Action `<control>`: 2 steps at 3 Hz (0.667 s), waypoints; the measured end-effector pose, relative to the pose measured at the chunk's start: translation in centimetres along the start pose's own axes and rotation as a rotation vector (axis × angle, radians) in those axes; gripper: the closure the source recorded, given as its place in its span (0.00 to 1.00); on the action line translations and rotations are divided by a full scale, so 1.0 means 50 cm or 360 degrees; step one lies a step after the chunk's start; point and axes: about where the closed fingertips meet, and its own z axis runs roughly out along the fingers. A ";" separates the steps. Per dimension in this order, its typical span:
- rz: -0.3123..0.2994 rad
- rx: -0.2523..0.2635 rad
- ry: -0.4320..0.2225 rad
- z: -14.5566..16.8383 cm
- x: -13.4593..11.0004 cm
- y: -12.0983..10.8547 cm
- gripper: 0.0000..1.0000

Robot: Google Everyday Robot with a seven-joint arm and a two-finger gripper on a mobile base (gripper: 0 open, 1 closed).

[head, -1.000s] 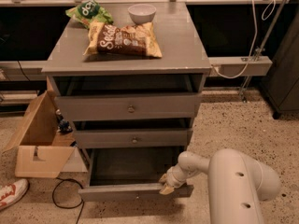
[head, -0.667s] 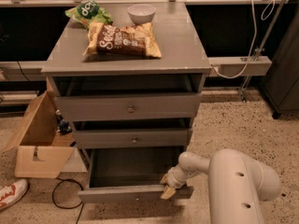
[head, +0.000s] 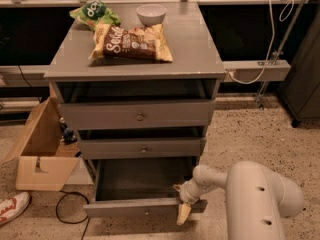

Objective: Open bottom drawer

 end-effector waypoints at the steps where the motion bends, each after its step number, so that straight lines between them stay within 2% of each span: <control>1: 0.0008 0.0010 0.0012 0.001 0.009 0.028 0.16; 2: 0.0023 0.0044 0.0016 -0.008 0.020 0.068 0.40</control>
Offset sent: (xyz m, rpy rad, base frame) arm -0.0568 -0.0240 0.0088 -0.0210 -0.0384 -0.0518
